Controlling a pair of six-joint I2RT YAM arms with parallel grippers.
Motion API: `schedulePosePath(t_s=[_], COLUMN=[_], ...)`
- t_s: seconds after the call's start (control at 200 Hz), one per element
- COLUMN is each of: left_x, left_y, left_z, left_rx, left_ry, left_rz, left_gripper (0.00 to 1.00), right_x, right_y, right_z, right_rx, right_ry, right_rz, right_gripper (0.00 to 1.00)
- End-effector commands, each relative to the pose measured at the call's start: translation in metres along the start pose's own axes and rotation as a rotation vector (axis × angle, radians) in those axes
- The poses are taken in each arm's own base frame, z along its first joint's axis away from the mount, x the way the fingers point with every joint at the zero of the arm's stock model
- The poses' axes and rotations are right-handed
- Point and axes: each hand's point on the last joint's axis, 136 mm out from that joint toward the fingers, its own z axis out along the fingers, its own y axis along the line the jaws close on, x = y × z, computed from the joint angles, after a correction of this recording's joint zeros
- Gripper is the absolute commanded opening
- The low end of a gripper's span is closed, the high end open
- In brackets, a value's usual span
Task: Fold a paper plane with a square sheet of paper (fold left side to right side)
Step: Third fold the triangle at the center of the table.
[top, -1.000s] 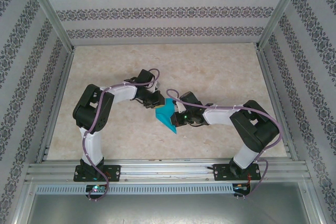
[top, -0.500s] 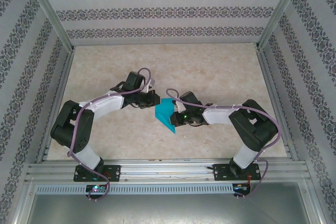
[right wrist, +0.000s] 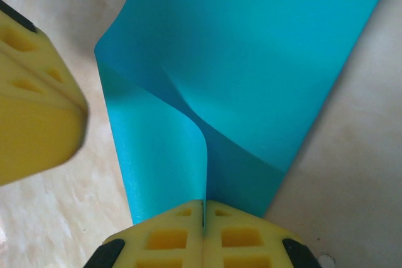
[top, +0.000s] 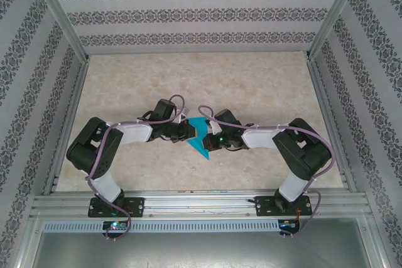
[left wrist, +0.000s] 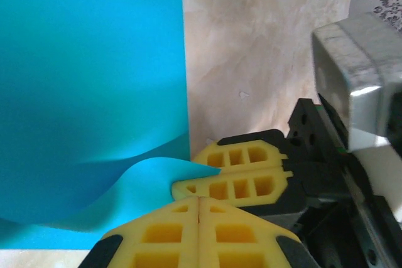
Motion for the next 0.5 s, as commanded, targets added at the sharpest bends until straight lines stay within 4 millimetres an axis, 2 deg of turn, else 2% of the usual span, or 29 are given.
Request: schedulePosePath(t_s=[0.0,0.495], left_x=[0.001,0.014], left_y=[-0.002,0.026], left_z=[0.007,0.012], left_rx=[0.02,-0.073], left_ry=[0.009,0.045], left_rz=[0.003,-0.025], left_gripper=[0.04,0.04], right_x=[0.044,0.048], right_y=[-0.034,-0.037], right_z=[0.008,0.01], right_rx=[0.118,0.135], right_ry=[0.146,0.171], right_rz=[0.087,0.091], right_gripper=[0.0,0.0])
